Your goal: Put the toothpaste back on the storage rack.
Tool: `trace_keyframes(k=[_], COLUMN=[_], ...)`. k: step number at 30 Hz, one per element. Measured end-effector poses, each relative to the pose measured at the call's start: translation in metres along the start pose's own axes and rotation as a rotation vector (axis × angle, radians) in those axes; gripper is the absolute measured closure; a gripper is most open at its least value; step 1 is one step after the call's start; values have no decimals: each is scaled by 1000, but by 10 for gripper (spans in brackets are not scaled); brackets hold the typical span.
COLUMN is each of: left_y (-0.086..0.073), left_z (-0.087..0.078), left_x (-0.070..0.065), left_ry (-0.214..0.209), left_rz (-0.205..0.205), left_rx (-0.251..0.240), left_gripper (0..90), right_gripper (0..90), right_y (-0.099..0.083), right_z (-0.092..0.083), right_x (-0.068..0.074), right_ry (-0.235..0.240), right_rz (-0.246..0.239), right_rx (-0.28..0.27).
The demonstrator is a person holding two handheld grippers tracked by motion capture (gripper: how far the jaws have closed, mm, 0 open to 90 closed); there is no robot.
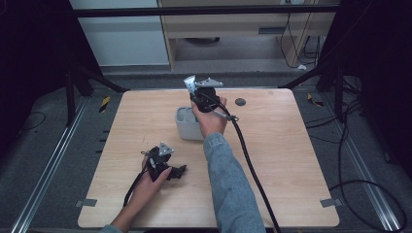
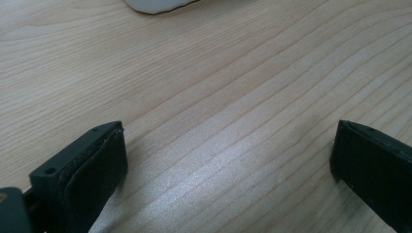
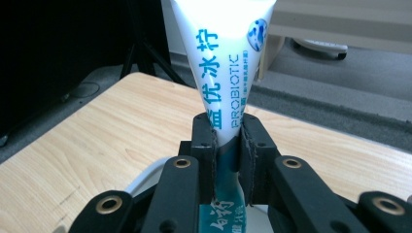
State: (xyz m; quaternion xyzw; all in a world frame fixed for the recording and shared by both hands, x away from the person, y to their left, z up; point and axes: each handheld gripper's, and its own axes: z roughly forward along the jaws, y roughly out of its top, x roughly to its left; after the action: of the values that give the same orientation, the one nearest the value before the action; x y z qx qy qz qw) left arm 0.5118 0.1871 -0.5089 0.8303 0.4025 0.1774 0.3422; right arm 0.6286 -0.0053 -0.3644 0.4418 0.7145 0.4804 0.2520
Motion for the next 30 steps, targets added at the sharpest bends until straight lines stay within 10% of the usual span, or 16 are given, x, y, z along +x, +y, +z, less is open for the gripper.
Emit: trace_keyframes(k=[30], left_y=[0], left_z=[0], left_x=[0], left_ry=[1], left_rz=[0], left_rx=[-1], left_gripper=[0], right_gripper=[786], right_y=[-20], right_z=[-7], right_x=[3], right_ry=[-15], right_rz=[-49], right_rx=[68])
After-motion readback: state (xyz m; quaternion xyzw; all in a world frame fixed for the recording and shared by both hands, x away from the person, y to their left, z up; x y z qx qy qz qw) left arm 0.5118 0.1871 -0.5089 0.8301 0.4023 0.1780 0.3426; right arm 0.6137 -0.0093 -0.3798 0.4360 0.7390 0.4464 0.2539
